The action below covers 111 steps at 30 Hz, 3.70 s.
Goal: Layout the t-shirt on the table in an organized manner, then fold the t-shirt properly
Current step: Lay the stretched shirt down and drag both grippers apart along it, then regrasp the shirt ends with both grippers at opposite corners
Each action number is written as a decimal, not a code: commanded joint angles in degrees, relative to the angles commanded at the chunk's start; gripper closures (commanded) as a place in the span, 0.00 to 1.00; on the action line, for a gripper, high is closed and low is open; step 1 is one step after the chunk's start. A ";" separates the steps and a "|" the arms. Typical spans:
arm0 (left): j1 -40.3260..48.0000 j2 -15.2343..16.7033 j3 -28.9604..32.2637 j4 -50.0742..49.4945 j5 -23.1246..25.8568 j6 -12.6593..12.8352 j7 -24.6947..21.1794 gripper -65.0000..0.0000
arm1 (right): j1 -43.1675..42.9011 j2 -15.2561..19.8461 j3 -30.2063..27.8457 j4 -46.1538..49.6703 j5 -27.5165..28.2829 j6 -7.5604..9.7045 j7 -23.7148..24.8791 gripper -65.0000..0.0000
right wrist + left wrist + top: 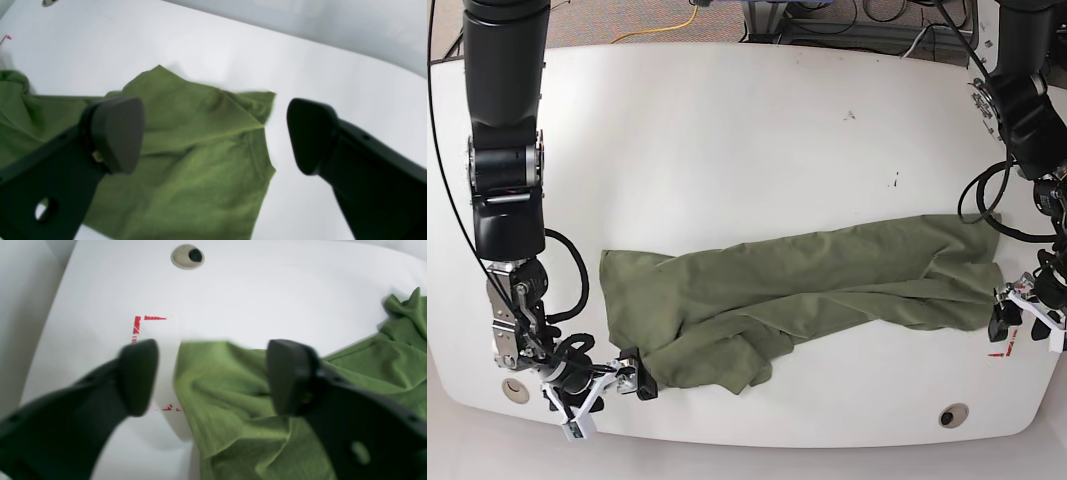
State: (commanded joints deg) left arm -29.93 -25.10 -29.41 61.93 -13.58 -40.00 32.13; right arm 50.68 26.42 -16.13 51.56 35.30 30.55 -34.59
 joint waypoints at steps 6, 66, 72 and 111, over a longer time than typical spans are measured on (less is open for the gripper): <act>0.26 -3.08 0.00 0.26 -4.04 0.00 0.18 0.19 | -7.82 1.49 6.77 8.79 -0.26 0.00 -5.98 0.00; 26.20 -0.35 -0.44 22.59 -8.26 0.00 0.26 0.19 | -26.20 -6.24 24.35 -4.04 -0.53 6.86 -1.85 0.83; 24.00 -0.53 -0.44 14.95 -5.80 0.00 -0.18 0.19 | -26.20 -6.07 24.35 -4.04 -0.53 6.68 -2.37 1.00; 21.98 1.49 6.24 -6.33 -4.04 0.00 -4.84 0.51 | -25.93 -5.98 24.44 -3.96 -0.44 6.51 -2.37 1.00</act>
State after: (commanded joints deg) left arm -7.96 -23.60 -23.16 55.60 -17.63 -40.00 27.30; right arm 24.75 20.44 8.31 47.60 34.86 37.05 -36.97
